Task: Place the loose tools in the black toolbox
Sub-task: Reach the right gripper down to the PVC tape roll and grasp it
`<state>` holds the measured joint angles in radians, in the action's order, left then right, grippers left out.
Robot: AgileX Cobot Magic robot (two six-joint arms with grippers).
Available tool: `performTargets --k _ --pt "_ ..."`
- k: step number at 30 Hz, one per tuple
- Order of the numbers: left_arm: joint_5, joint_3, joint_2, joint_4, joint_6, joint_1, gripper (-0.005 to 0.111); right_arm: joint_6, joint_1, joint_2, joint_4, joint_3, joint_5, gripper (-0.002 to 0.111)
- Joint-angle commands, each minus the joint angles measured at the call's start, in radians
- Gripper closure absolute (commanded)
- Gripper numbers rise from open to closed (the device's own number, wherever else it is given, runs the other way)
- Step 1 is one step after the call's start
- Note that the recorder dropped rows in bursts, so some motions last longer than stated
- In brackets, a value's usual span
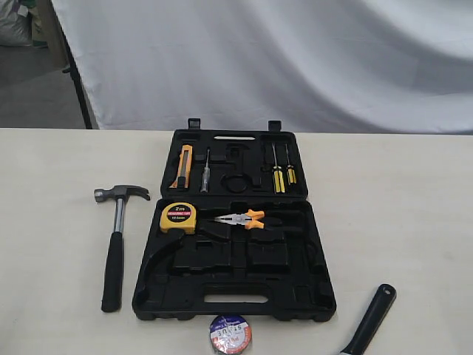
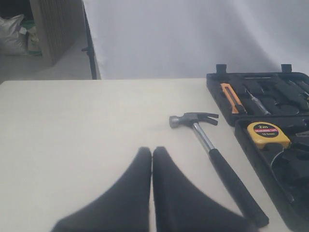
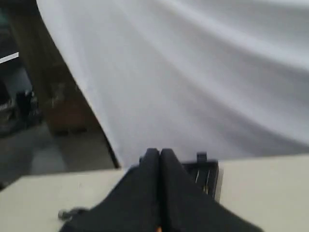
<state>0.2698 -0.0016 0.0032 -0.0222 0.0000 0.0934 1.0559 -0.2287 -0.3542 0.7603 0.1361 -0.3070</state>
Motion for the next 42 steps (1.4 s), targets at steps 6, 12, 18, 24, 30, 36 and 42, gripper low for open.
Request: performTargets --k 6,12,18,24,30,36,42 --pt "-0.001 0.002 -0.003 -0.008 0.0 0.002 0.106 0.24 -0.225 -0.674 0.361 0.138 -0.173 0.109" --pt "-0.001 0.002 -0.003 -0.008 0.0 0.002 0.106 0.257 -0.52 -1.027 0.359 0.295 0.013 0.109" --pt "-0.001 0.002 -0.003 -0.008 0.0 0.002 0.106 0.342 -0.799 -1.279 0.307 0.504 0.505 0.109" --pt "-0.001 0.002 -0.003 -0.008 0.0 0.002 0.106 0.342 -0.955 -1.424 0.201 0.699 0.835 0.109" --pt "-0.001 0.002 -0.003 -0.008 0.0 0.002 0.106 0.313 -1.03 -1.45 0.199 0.773 0.85 0.109" --pt "-0.001 0.002 -0.003 -0.008 0.0 0.002 0.106 0.094 -1.041 -1.368 0.003 0.78 0.843 0.109" --pt "-0.001 0.002 -0.003 -0.008 0.0 0.002 0.106 -0.036 -1.041 -1.302 -0.121 0.78 0.869 0.109"
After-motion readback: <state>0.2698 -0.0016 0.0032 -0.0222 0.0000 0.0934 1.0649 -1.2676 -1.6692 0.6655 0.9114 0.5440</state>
